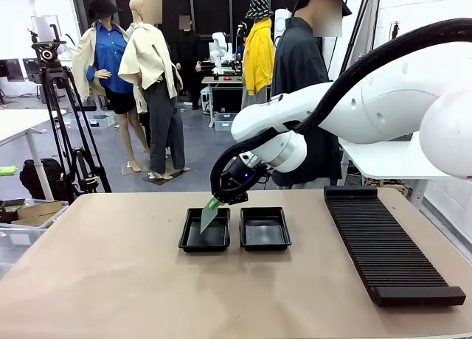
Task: Inspect and transfer BCBs to ESD trays.
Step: Pick up the Blank PCB from the PCB Rack and place it in the left ESD tray.
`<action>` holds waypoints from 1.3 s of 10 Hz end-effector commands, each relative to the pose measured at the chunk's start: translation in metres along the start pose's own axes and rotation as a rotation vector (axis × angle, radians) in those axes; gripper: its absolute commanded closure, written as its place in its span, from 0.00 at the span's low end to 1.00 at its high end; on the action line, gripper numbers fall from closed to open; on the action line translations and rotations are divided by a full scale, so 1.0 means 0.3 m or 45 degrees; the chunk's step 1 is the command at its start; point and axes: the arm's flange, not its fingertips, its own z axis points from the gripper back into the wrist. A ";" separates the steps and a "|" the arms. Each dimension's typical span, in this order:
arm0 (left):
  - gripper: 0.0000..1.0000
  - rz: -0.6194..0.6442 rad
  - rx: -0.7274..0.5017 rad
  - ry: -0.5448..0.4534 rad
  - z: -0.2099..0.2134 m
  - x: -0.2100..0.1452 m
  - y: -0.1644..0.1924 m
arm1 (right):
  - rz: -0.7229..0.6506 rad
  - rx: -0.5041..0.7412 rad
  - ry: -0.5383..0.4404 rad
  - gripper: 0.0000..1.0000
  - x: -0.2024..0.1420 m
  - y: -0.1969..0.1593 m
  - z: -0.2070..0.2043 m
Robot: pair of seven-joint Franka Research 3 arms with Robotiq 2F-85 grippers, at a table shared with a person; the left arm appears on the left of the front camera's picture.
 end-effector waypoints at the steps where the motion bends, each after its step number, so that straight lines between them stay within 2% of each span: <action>1: 0.00 -0.001 0.000 -0.007 0.006 -0.005 -0.006 | -0.019 -0.018 -0.026 1.00 0.033 0.013 -0.041; 4: 0.00 -0.001 0.000 -0.007 0.006 -0.005 -0.006 | -0.017 -0.015 -0.016 1.00 0.038 0.023 -0.093; 13: 0.00 -0.001 0.000 -0.007 0.006 -0.005 -0.006 | -0.007 0.008 0.005 1.00 0.034 -0.008 -0.098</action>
